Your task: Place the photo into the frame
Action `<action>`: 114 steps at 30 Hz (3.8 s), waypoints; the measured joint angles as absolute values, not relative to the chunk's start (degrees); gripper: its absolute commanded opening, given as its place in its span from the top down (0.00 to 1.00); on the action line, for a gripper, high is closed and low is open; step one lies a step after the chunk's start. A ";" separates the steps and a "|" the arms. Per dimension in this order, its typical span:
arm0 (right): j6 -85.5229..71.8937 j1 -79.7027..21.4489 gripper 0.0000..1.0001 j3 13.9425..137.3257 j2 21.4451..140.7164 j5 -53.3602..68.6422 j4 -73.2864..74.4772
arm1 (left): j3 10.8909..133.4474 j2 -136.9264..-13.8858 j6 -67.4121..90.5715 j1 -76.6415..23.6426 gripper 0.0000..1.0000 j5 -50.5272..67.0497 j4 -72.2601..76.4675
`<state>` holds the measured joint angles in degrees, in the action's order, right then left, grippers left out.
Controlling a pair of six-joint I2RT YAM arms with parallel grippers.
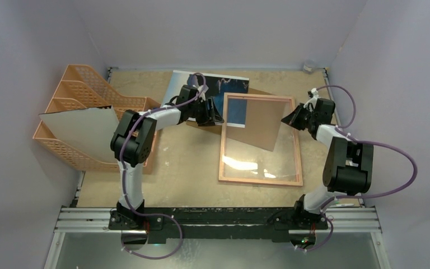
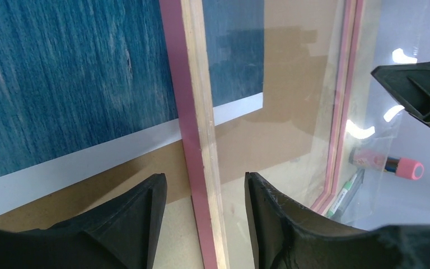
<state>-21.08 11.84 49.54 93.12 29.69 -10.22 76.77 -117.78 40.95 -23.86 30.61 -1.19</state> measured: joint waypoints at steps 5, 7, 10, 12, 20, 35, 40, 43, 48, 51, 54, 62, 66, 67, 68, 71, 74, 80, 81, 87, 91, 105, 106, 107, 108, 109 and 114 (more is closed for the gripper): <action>-23.03 12.05 1.00 47.42 90.28 29.65 -13.28 | 77.03 -118.37 41.06 -24.03 0.48 29.67 -1.41; -23.70 12.08 1.00 47.05 90.15 29.76 -14.57 | 77.34 -118.45 41.21 -24.03 0.48 29.45 -1.39; -24.82 12.08 1.00 45.74 90.13 29.78 -16.88 | 77.69 -118.63 41.41 -24.03 0.49 29.30 -1.32; -25.32 12.08 1.00 45.17 90.13 29.74 -17.21 | 77.69 -118.91 41.45 -24.03 0.49 29.21 -1.13; -26.15 12.08 1.00 43.79 89.17 29.43 -18.28 | 77.69 -120.44 42.06 -24.08 0.51 29.19 -0.93; -23.29 12.08 1.00 43.99 88.92 29.50 -18.06 | 78.24 -121.08 42.41 -24.45 0.53 29.17 -0.95; -22.39 12.08 1.00 44.88 89.34 29.30 -17.43 | 78.91 -121.45 42.13 -25.17 0.54 28.69 -1.65; -21.93 12.08 1.00 45.06 89.97 29.08 -17.32 | 80.03 -121.84 41.34 -25.56 0.54 28.10 -2.92; -21.52 12.08 1.00 45.19 90.76 28.45 -17.04 | 81.19 -122.13 40.64 -25.96 0.56 26.98 -4.58; -21.37 12.08 1.00 45.23 90.80 27.99 -16.95 | 81.41 -122.23 40.34 -26.02 0.57 26.76 -5.06; -21.21 12.08 1.00 45.43 90.80 27.79 -16.78 | 81.87 -122.41 39.81 -26.06 0.57 26.63 -5.63; -20.32 12.21 1.00 46.11 91.31 26.57 -16.88 | 83.18 -122.96 39.18 -26.41 0.58 25.76 -7.01; -20.27 12.32 1.00 46.17 92.18 26.57 -16.91 | 83.61 -123.13 39.00 -26.44 0.58 25.71 -7.55; -20.27 12.34 1.00 46.17 92.40 26.61 -16.99 | 83.77 -123.22 38.83 -26.46 0.58 25.71 -7.75; -20.29 12.34 1.00 46.17 92.60 26.72 -17.02 | 83.83 -123.24 38.74 -26.46 0.59 25.74 -7.84; -20.32 12.40 0.99 46.17 92.88 27.24 -17.02 | 83.90 -123.28 38.33 -26.52 0.61 25.71 -7.92; -20.47 12.45 0.73 46.41 92.90 28.05 -16.36 | 83.90 -123.37 38.28 -26.52 0.63 25.67 -7.90; -21.65 12.60 0.46 46.68 92.99 30.98 -15.57 | 83.90 -123.46 38.30 -26.52 0.63 25.63 -7.81; -21.96 12.60 0.46 46.48 92.99 31.86 -15.79 | 83.90 -123.46 38.30 -26.52 0.63 25.63 -7.81; -23.29 12.60 0.49 43.11 92.53 36.69 -16.25 | 83.90 -123.46 38.33 -26.55 0.69 25.52 -7.79; -23.73 12.71 0.71 40.82 91.39 38.83 -16.86 | 83.85 -123.46 38.28 -26.55 0.77 25.02 -7.97; -28.34 11.79 0.88 39.44 85.97 43.31 -18.87 | 84.66 -121.43 33.61 -26.92 0.91 19.03 -12.56; -28.58 11.51 0.88 39.42 85.60 43.33 -18.94 | 84.66 -121.16 33.30 -26.94 0.91 18.59 -13.02; -28.93 11.25 0.88 39.42 85.34 43.35 -19.11 | 84.66 -120.81 32.99 -26.94 0.91 17.76 -13.87; -29.15 10.98 0.88 39.42 85.19 43.38 -19.25 | 84.66 -120.60 32.71 -26.92 0.91 17.26 -14.39; -29.32 10.72 0.88 39.42 85.12 43.38 -19.31 | 84.66 -120.36 32.25 -26.89 0.91 16.71 -15.05; -30.87 8.51 0.90 39.42 85.12 43.00 -19.73 | 84.66 -118.98 31.16 -26.22 0.85 14.90 -17.39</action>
